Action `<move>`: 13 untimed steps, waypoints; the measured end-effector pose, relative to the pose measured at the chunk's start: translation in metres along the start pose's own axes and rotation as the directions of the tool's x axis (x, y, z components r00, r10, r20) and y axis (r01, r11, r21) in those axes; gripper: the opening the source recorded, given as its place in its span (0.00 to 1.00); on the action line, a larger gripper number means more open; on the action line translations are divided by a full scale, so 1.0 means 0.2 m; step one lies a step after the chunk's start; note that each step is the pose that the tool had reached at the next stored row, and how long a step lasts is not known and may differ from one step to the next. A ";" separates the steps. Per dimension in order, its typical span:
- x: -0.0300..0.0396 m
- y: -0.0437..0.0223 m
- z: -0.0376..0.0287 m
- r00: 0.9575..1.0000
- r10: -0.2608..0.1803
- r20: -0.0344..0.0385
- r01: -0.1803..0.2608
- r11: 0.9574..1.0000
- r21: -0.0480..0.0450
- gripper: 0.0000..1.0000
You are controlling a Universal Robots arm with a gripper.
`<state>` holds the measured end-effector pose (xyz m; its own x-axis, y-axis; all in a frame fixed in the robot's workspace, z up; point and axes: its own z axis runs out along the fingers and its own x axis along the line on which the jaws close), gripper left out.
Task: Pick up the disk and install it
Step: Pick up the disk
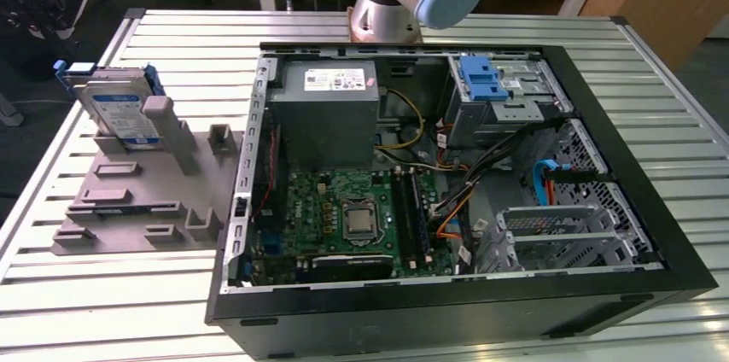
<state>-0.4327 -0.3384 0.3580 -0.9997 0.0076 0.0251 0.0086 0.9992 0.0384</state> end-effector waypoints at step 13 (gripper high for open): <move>0.000 0.000 0.000 1.000 -0.008 0.000 0.008 1.000 0.000 0.11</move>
<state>-0.4327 -0.3384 0.3580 -0.9997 0.0000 0.0250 0.0010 0.9993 0.0384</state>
